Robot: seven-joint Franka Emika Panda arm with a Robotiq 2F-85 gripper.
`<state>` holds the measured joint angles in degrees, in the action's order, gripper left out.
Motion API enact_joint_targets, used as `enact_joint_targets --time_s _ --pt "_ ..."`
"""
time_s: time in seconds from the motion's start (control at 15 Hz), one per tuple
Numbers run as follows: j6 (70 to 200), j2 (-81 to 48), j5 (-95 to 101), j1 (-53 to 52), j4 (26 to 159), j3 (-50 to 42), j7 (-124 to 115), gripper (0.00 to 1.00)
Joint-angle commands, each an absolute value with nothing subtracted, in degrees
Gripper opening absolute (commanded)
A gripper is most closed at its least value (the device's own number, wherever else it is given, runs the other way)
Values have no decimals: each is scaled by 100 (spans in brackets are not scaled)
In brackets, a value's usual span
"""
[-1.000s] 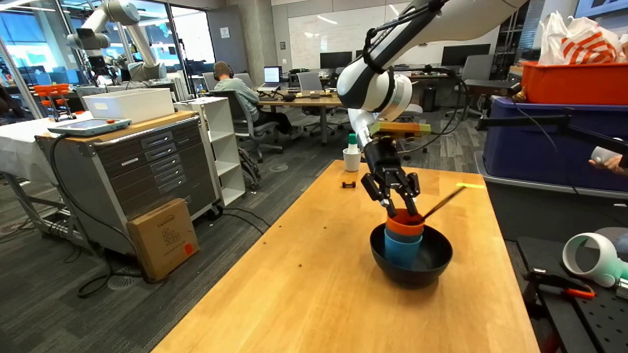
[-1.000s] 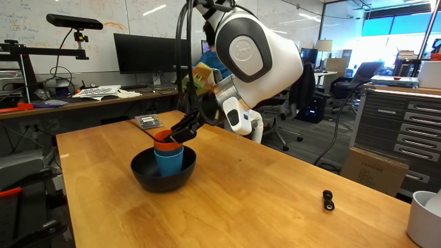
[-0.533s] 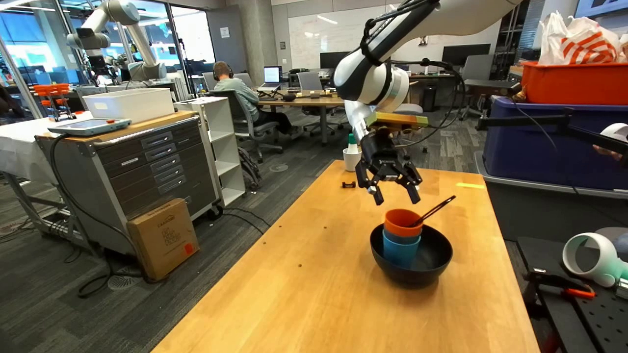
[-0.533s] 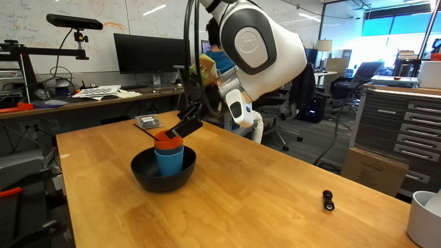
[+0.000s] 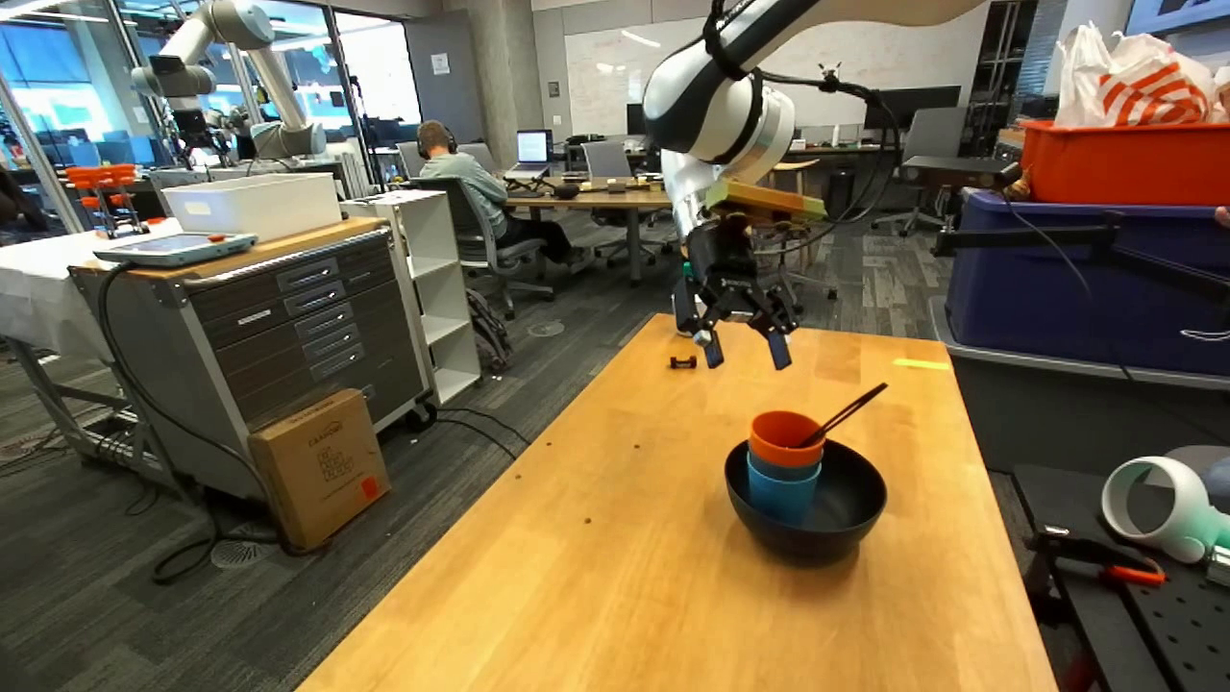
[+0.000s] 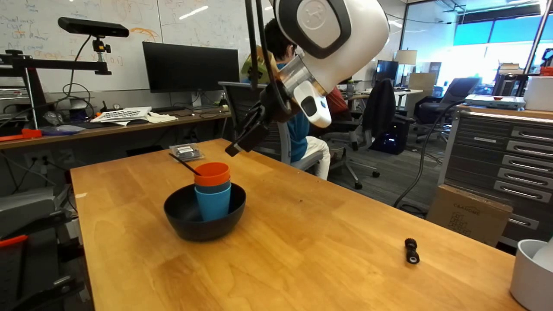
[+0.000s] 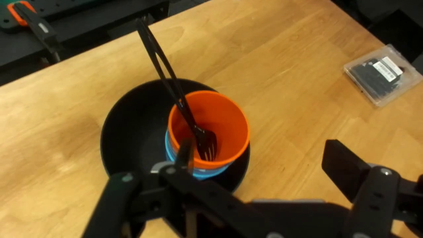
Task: Put the blue cup in the black bowl, then put the green and orange cups on top of the blue cup then put the black object in the orange cup
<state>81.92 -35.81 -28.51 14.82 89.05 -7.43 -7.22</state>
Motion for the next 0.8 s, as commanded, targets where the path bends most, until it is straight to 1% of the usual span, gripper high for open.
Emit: enact_joint_targets --time_s 0.0,0.6,0.73 --pt "9044 -2858 -2492 1161 9368 -792 -709 100" --pt "12143 -1331 -1649 552 11058 -710 -701 100" --pt "12613 -1155 -1558 520 11395 -679 -745 100"
